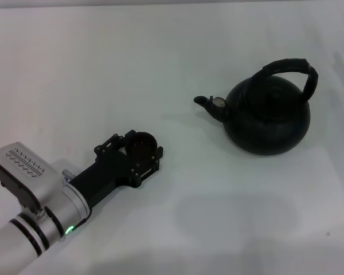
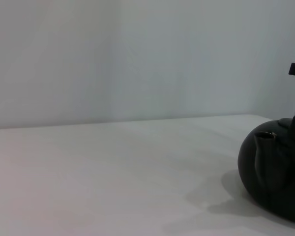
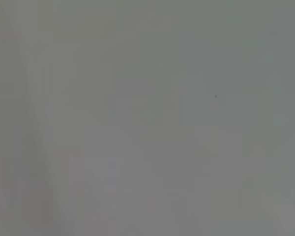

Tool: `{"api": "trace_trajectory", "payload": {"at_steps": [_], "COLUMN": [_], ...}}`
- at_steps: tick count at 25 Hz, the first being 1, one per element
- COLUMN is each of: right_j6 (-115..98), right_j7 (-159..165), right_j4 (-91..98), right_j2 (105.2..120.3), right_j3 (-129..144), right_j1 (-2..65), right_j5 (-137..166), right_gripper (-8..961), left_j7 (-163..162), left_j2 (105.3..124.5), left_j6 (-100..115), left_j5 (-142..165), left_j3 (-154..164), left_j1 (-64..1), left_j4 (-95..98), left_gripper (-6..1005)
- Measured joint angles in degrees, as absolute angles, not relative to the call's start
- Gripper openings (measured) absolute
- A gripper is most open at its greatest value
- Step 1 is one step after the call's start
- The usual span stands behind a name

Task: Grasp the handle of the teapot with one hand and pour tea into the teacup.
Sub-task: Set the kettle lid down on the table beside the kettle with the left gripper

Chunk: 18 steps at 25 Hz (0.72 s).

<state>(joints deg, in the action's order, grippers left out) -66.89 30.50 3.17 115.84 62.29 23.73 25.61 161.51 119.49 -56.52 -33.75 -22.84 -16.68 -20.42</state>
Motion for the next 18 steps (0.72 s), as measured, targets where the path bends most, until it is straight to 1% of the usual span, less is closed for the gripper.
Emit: {"api": "trace_trajectory", "payload": {"at_steps": [4, 18], "right_j6": [-66.9, -67.1], "right_j7": [30.5, 30.6], "right_j4": [3.2, 3.2], "right_j2": [115.84, 115.84], "right_j3": [62.3, 62.3], "right_j1": [23.7, 23.3], "right_j5": [25.7, 25.9], "right_gripper": [847, 848], "left_j7": [161.4, 161.2], "left_j2": [119.43, 119.44], "left_j6": [-56.6, -57.1], "left_j5": [-33.8, -33.4], "left_j3": [-22.8, -22.5], "left_j1": [-16.6, -16.1], "left_j4": [-20.4, -20.4], "left_gripper": [726, 820]}}
